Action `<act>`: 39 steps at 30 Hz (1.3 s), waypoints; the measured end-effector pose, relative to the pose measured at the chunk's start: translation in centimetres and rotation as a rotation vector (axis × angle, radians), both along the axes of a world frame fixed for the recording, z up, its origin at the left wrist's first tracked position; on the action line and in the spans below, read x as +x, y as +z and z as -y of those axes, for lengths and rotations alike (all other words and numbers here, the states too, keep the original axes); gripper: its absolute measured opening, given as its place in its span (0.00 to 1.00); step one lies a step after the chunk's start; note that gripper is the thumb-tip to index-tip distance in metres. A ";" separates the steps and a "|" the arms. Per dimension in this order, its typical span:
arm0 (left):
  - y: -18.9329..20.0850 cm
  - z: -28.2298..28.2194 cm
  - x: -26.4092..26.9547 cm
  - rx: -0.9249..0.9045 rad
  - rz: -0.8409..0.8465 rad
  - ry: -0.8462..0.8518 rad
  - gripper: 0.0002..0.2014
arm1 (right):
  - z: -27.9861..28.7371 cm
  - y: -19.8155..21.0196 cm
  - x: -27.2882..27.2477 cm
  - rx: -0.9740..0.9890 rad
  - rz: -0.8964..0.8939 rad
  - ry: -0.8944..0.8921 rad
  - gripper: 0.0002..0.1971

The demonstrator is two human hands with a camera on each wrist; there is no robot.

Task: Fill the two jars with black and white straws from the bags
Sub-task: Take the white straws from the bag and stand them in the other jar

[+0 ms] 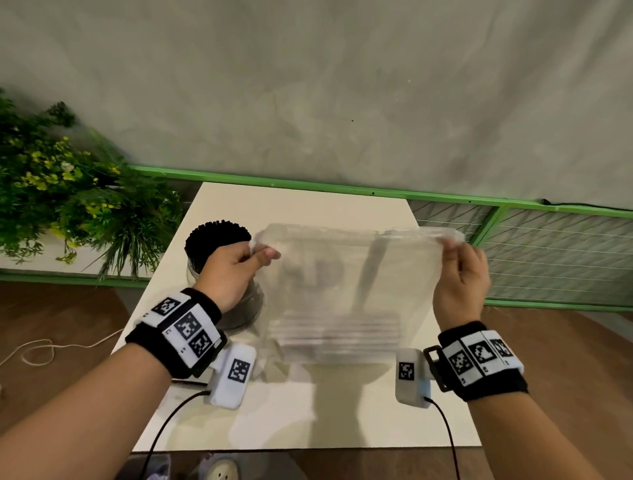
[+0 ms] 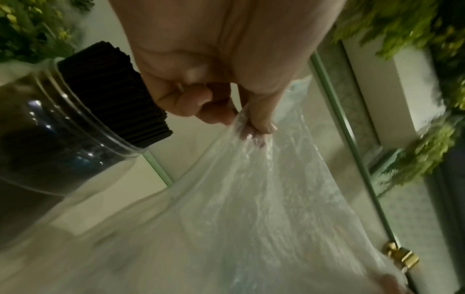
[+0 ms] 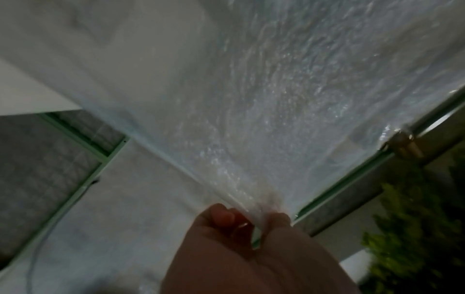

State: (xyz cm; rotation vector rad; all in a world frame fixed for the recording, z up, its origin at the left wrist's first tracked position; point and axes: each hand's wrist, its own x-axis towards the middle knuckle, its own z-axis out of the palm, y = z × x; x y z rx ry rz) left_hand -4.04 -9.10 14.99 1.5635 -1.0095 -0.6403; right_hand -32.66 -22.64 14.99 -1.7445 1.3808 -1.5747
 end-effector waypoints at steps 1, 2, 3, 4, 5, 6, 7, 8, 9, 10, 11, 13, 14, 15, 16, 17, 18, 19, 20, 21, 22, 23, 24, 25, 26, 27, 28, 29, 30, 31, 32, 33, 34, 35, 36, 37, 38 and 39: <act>-0.1 0.0 0.0 -0.003 -0.001 0.009 0.05 | 0.3 -0.2 -0.2 -0.008 -0.020 -0.006 0.14; -0.4 -0.1 0.0 0.025 0.013 0.009 0.04 | 0.5 -0.5 -0.3 0.034 -0.068 -0.005 0.14; -0.7 -0.1 -0.1 0.069 0.030 0.003 0.04 | 0.7 -0.9 -0.5 0.097 -0.126 -0.005 0.13; -1.1 -0.1 -0.2 0.104 0.035 0.000 0.04 | 0.9 -1.1 -0.5 0.139 -0.172 -0.003 0.13; -1.2 -0.1 -0.3 0.120 0.022 0.003 0.04 | 1.0 -1.2 -0.4 0.134 -0.191 -0.013 0.13; -1.2 0.0 -0.4 0.124 -0.014 0.010 0.04 | 0.8 -1.2 -0.3 0.091 -0.180 -0.032 0.13; -1.0 0.0 -0.5 0.119 -0.063 0.012 0.05 | 0.4 -0.9 -0.2 0.030 -0.148 -0.050 0.13; -0.9 0.0 -0.6 0.109 -0.102 -0.001 0.05 | -0.2 -0.6 0.0 -0.042 -0.107 -0.049 0.14; -0.7 -0.1 -0.7 0.101 -0.121 -0.026 0.04 | -0.9 -0.2 0.4 -0.124 -0.085 -0.029 0.18; -0.6 -0.2 -0.8 0.093 -0.126 -0.054 0.04 | -1.8 0.1 1.0 -0.204 -0.102 0.021 0.22; -0.4 -0.3 -0.9 0.084 -0.125 -0.078 0.04 | -2.6 0.3 1.6 -0.270 -0.159 0.092 0.27; 0.0 -0.5 -1.5 0.064 -0.117 -0.118 0.05 | -4.3 0.7 3.2 -0.325 -0.413 0.271 0.37; 0.2 -0.6 -1.9 0.052 -0.115 -0.135 0.05 | -5.0 0.7 4.0 -0.292 -0.598 0.358 0.45; 0.5 -0.6 -2.3 0.037 -0.112 -0.151 0.04 | -5.5 0.3 4.7 -0.220 -0.778 0.421 0.54; 0.8 -0.6 -2.8 0.026 -0.107 -0.166 0.04 | -6.0 -0.4 5.1 -0.134 -0.932 0.454 0.61; 1.1 -0.5 -3.3 0.020 -0.103 -0.180 0.03 | -6.5 -1.5 5.4 -0.052 -1.056 0.469 0.66; 1.4 -0.5 -3.7 0.021 -0.091 -0.197 0.03 | -6.8 -2.8 5.5 0.025 -1.148 0.479 0.69; 1.5 -0.4 -4.1 0.026 -0.067 -0.216 0.05 | -7.2 -4.1 5.6 0.090 -1.210 0.489 0.70; 1.6 -0.3 -4.5 0.038 -0.036 -0.237 0.07 | -7.4 -5.3 5.6 0.142 -1.248 0.490 0.70; 1.5 -0.2 -4.9 0.055 -0.005 -0.258 0.09 | -7.6 -6.2 5.7 0.183 -1.259 0.484 0.67; 1.4 -0.2 -5.3 0.072 0.017 -0.277 0.10 | -7.5 -7.0 5.8 0.215 -1.253 0.476 0.63; 1.2 -0.2 -5.6 0.082 0.022 -0.292 0.11 | -7.3 -7.3 5.9 0.244 -1.257 0.481 0.54; 1.0 -0.3 -5.8 0.086 0.012 -0.301 0.11 | -7.0 -7.5 5.9 0.271 -1.262 0.499 0.42; 0.7 -0.5 -5.8 0.087 -0.002 -0.300 0.10 | -6.8 -7.4 5.8 0.284 -1.268 0.521 0.29; 0.4 -0.7 -5.7 0.090 -0.013 -0.296 0.09 | -6.6 -7.3 5.7 0.308 -1.293 0.547 0.18; 0.0 -1.0 -5.5 0.091 -0.029 -0.294 0.06 | -6.4 -7.2 5.4 0.320 -1.308 0.569 0.12; -0.4 -1.3 -5.2 0.092 -0.045 -0.288 0.04 | -6.1 -7.1 5.1 0.326 -1.303 0.577 0.09; -0.9 -1.6 -4.7 0.088 -0.059 -0.276 0.03 | -5.6 -7.2 4.5 0.329 -1.275 0.576 0.08; -1.5 -2.0 -4.1 0.096 -0.067 -0.256 0.08 | -5.1 -7.2 3.9 0.347 -1.213 0.577 0.06; -2.3 -2.3 -3.5 0.121 -0.067 -0.239 0.17 | -4.7 -7.1 3.2 0.376 -1.126 0.580 0.05; -3.0 -2.7 -2.9 0.164 -0.056 -0.234 0.29 | -4.3 -7.0 2.5 0.421 -1.019 0.588 0.06; -3.6 -3.1 -2.5 0.218 -0.041 -0.245 0.42 | -4.0 -6.5 1.9 0.463 -0.908 0.597 0.06; -4.1 -3.4 -2.2 0.278 -0.027 -0.267 0.52 | -3.9 -6.0 1.3 0.495 -0.803 0.594 0.06; -4.5 -3.7 -2.2 0.320 -0.023 -0.297 0.59 | -3.9 -5.3 1.0 0.501 -0.698 0.602 0.06; -4.6 -4.0 -2.4 0.343 -0.032 -0.328 0.62 | -4.1 -4.6 0.9 0.510 -0.576 0.623 0.06; -4.6 -4.2 -2.8 0.337 -0.048 -0.350 0.61 | -4.5 -3.8 1.1 0.537 -0.396 0.665 0.08; -4.6 -4.3 -3.2 0.318 -0.078 -0.356 0.58 | -4.9 -3.1 1.5 0.559 -0.205 0.719 0.08; -4.5 -4.3 -3.4 0.283 -0.129 -0.352 0.53 | -5.3 -2.2 2.0 0.549 -0.065 0.767 0.09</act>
